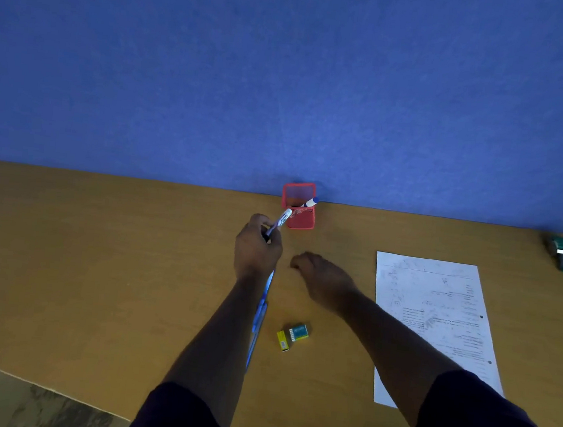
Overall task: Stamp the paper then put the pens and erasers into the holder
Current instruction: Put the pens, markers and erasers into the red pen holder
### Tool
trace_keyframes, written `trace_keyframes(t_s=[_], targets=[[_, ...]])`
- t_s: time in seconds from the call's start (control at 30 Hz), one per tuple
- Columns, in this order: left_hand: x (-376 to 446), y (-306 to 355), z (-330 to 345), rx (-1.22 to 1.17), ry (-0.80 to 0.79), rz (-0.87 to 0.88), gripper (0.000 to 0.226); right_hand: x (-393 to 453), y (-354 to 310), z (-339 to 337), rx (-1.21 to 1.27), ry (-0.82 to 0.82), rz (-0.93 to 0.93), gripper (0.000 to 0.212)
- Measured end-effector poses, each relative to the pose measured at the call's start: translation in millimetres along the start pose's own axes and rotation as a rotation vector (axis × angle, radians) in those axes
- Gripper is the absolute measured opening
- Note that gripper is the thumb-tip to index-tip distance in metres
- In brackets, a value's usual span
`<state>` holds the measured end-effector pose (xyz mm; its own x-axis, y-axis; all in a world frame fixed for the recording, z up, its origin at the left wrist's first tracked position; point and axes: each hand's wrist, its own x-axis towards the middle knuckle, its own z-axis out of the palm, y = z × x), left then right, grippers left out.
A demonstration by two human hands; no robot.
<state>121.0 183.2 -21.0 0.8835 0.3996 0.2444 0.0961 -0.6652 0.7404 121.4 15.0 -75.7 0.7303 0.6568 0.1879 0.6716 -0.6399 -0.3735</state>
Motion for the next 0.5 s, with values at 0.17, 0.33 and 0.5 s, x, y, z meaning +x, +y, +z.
trace_keyframes(t_s=[0.17, 0.33, 0.5], targets=[[26, 14, 9, -0.008, 0.043, 0.068, 0.015, 38, 10, -43, 0.139, 0.370, 0.106, 0.032], [46, 23, 15, 0.017, 0.016, 0.087, 0.013, 78, 20, -78, 0.307, 0.531, 0.236, 0.018], [57, 23, 21, 0.058, -0.029, 0.112, 0.013, 100, 28, -82, 0.308, 0.450, 0.308, 0.017]])
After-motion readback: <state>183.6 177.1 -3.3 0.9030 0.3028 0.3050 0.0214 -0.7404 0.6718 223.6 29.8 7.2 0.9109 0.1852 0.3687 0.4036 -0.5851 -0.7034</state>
